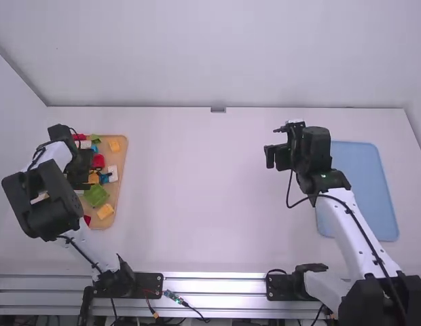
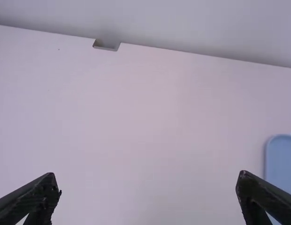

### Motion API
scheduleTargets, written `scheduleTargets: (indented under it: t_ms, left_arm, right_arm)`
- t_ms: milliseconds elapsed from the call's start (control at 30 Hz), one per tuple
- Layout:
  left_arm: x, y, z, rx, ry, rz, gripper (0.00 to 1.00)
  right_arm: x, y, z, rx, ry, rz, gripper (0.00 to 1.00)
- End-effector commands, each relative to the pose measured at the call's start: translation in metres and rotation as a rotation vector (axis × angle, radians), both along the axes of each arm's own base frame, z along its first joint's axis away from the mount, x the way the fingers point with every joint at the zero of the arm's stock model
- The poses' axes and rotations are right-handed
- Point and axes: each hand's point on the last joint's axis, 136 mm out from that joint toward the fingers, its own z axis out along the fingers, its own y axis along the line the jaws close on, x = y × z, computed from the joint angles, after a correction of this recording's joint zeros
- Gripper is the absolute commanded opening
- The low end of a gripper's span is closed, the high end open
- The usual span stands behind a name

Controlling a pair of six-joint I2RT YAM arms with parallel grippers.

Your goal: Assemble lego blocks to make yellow taxi

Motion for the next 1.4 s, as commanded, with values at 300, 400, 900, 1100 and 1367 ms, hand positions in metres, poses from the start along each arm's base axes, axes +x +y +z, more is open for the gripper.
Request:
scheduleTargets:
  t_ms: [300,400,900,1100,1367]
  left_arm:
    - [-0.014,-0.007,-0.012,-0.02,0.047,0.005,0.8]
    - [-0.018,-0.008,-0.013,-0.021,0.068,0.003,0.79]
    - [-0.029,-0.002,-0.026,0.03,0.091,0.023,0.67]
    - [-0.03,-0.004,-0.038,0.037,0.069,0.018,0.77]
    - [-0.031,-0.006,-0.044,0.033,0.059,0.019,0.79]
  right_arm:
    - [0.007,0.001,0.014,0.006,-0.028,0.001,0.99]
    - [0.006,0.001,0.014,0.007,-0.028,0.001,0.99]
    - [0.006,0.002,0.014,0.009,-0.027,0.004,0.99]
    - [0.006,0.002,0.014,0.008,-0.028,0.004,0.99]
    - [0.006,0.001,0.014,0.007,-0.028,0.001,0.99]
